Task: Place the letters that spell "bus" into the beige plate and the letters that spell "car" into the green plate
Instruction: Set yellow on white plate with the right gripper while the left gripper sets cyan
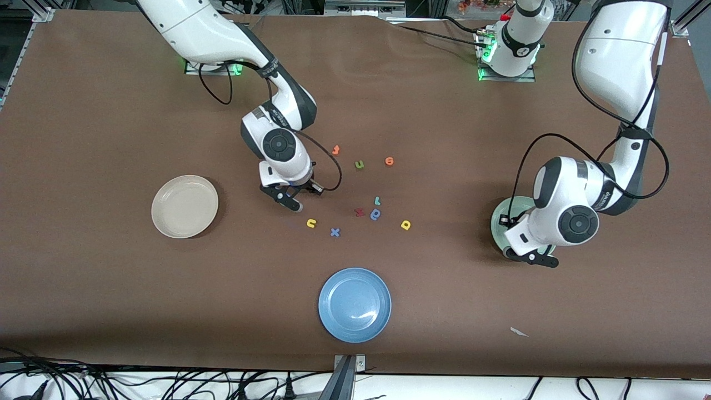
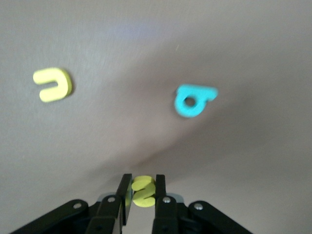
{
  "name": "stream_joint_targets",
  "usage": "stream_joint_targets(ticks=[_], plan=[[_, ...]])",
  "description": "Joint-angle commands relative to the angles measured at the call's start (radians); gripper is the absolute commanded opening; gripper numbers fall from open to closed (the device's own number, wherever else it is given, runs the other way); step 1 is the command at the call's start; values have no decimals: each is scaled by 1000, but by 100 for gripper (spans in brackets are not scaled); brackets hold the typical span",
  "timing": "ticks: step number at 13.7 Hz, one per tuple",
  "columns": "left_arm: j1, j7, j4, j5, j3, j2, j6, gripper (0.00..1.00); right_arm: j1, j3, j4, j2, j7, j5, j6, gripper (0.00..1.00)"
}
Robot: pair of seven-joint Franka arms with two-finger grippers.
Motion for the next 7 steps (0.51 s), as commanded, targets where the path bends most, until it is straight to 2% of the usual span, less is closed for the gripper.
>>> stream_joint_targets(ticks=[1, 2, 3, 4, 7], plan=[[6, 32, 13, 25, -5, 58, 49, 22, -64, -4, 2, -72, -166, 22, -120, 16], [21, 32, 11, 27, -5, 61, 64, 28, -72, -33, 1, -89, -241, 23, -167, 16], [24, 32, 11, 27, -7, 61, 64, 73, -72, -71, -7, -115, -318, 23, -204, 16], [21, 30, 13, 25, -7, 58, 60, 100, -72, -103, -19, -132, -386, 23, -215, 16], [-9, 25, 13, 25, -18, 21, 29, 100, -72, -204, -90, -192, -585, 25, -211, 16]])
